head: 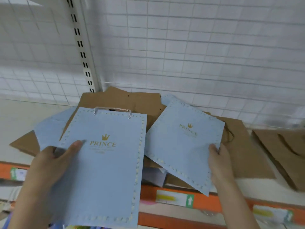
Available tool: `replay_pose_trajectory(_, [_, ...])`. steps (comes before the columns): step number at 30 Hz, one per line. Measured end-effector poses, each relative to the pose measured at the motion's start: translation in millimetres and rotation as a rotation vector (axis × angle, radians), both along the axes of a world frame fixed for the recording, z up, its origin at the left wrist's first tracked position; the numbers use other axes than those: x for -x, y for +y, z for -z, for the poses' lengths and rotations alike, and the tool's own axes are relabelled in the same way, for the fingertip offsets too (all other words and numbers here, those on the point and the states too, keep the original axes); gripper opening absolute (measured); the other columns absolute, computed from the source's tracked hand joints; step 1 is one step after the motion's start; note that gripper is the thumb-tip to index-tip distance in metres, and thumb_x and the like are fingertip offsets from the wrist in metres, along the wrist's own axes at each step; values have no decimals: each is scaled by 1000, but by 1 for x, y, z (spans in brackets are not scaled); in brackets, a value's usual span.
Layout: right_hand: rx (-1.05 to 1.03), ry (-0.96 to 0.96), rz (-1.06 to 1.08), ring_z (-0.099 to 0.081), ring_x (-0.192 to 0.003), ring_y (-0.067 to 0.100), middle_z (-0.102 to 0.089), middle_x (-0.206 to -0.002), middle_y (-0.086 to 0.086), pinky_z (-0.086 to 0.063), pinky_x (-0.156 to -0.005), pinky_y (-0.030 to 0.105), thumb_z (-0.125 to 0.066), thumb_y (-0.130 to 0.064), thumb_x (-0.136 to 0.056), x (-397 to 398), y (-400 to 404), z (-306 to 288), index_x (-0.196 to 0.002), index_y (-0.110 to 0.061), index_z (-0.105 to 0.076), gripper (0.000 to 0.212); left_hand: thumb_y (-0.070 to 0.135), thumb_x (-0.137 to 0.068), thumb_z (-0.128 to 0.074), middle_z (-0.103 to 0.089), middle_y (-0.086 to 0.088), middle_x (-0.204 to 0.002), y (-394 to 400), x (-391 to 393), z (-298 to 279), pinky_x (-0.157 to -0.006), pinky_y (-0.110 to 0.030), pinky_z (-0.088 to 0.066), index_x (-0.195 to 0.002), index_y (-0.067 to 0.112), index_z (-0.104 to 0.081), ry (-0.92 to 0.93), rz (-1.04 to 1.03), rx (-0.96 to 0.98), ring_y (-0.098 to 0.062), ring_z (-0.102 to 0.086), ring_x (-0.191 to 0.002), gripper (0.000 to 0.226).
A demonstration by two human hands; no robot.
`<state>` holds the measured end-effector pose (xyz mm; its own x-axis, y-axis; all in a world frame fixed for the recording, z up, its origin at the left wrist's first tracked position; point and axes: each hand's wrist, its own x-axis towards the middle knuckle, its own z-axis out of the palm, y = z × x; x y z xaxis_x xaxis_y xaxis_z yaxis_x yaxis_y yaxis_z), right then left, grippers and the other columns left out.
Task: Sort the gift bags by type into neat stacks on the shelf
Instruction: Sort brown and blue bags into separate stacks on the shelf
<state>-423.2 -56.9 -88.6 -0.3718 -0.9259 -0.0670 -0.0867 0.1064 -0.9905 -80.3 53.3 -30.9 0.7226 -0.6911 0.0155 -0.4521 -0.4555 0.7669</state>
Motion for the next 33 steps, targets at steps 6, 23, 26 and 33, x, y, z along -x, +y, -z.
replay_pose_trajectory(6, [17, -7, -20, -63, -94, 21, -65, -101, -3, -51, -88, 48, -40, -29, -95, -3, -6, 2, -103, -32, -54, 16, 57, -80, -51, -52, -15, -70, -1, 18, -7, -58, -36, -32, -74, -6, -53, 26, 9, 12, -31, -49, -67, 63])
replay_pose_trajectory(23, [199, 185, -98, -61, -100, 5, -65, -102, -23, -48, -90, 35, -46, -23, -96, 137, 19, -46, -107, -42, -58, 25, 40, -88, -55, -57, -4, -79, -60, 185, -16, -55, -32, -35, -89, 5, -53, 62, 266, 315, -22, -54, -71, 35])
replay_pose_trajectory(26, [171, 186, -108, -61, -100, 4, -66, -103, -21, -47, -95, 39, -46, -25, -95, 195, 21, -44, -106, -44, -58, 25, 34, -88, -56, -46, -1, -67, -62, 252, -12, -48, -30, -29, -79, 3, -46, 84, 265, 350, -16, -40, -58, 34])
replay_pose_trajectory(33, [99, 235, -132, -55, -114, 9, -60, -123, -12, -43, -101, 42, -44, -30, -96, 326, 30, -46, -129, -34, -49, 34, 33, -88, -57, -42, 6, -63, -75, 407, 5, -46, -22, -29, -72, 15, -43, 173, 339, 417, -11, -37, -56, 29])
